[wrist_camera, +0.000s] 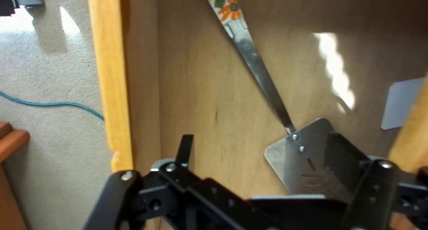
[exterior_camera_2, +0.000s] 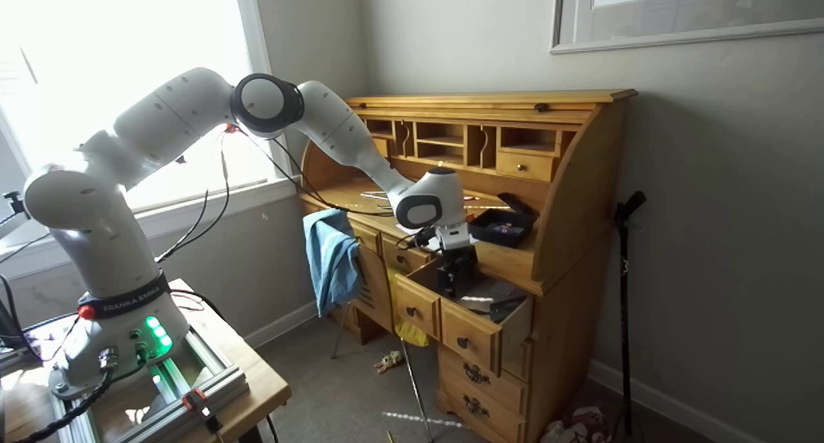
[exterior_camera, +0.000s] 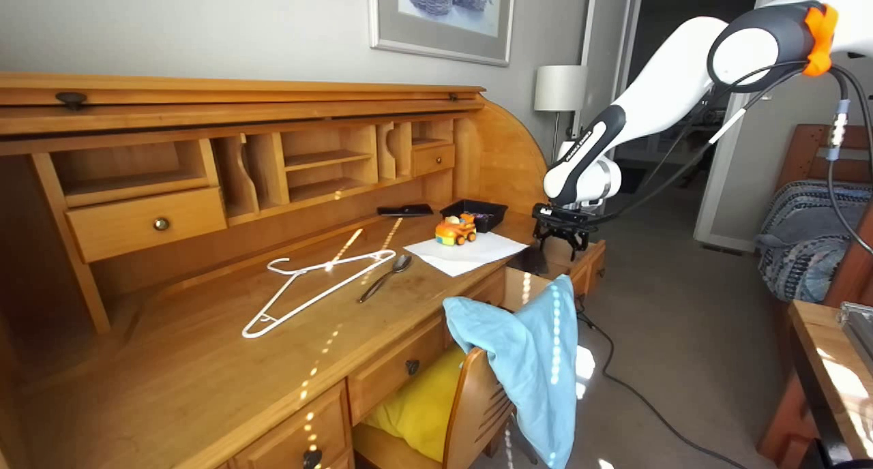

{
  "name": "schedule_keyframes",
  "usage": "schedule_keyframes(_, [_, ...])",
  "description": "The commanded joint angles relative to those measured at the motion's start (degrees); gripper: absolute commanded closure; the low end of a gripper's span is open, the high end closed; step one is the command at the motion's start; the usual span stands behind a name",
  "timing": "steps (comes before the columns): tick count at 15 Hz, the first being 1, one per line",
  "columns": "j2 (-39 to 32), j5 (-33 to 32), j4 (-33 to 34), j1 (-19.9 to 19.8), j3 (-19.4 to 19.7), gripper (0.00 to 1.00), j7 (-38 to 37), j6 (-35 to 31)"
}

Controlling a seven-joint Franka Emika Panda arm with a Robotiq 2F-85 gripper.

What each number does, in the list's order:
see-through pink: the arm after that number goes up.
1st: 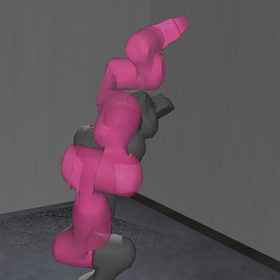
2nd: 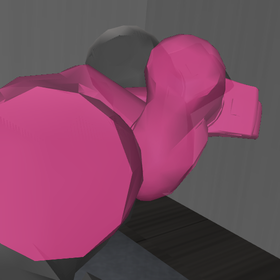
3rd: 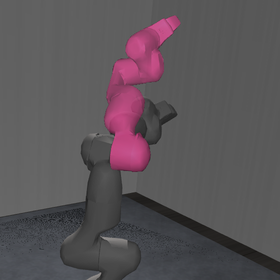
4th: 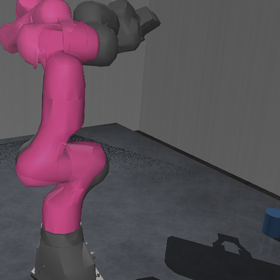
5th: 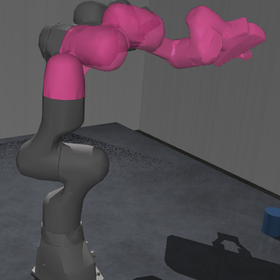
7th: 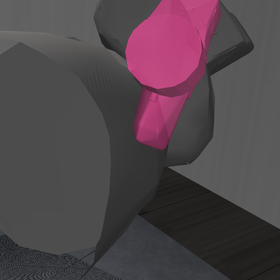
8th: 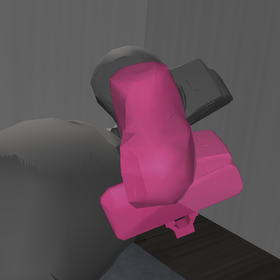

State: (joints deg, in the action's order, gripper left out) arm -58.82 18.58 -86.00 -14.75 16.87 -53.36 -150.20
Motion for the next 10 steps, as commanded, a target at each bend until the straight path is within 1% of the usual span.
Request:
schedule_keyframes(1, [1.6,-0.4,2.9,2.3,2.3,0.0,-8.3,5.4])
schedule_keyframes(2, [2.1,-1.2,3.5,3.1,3.3,0.0,-11.0,7.1])
schedule_keyframes(4, [2.8,-3.1,3.7,3.9,4.5,0.0,-14.8,12.6])
schedule_keyframes(7, [4.1,-5.0,4.5,3.7,4.7,0.0,-17.8,19.7])
schedule_keyframes(10, [5.1,-7.0,5.0,2.6,3.9,0.0,-17.8,27.3])
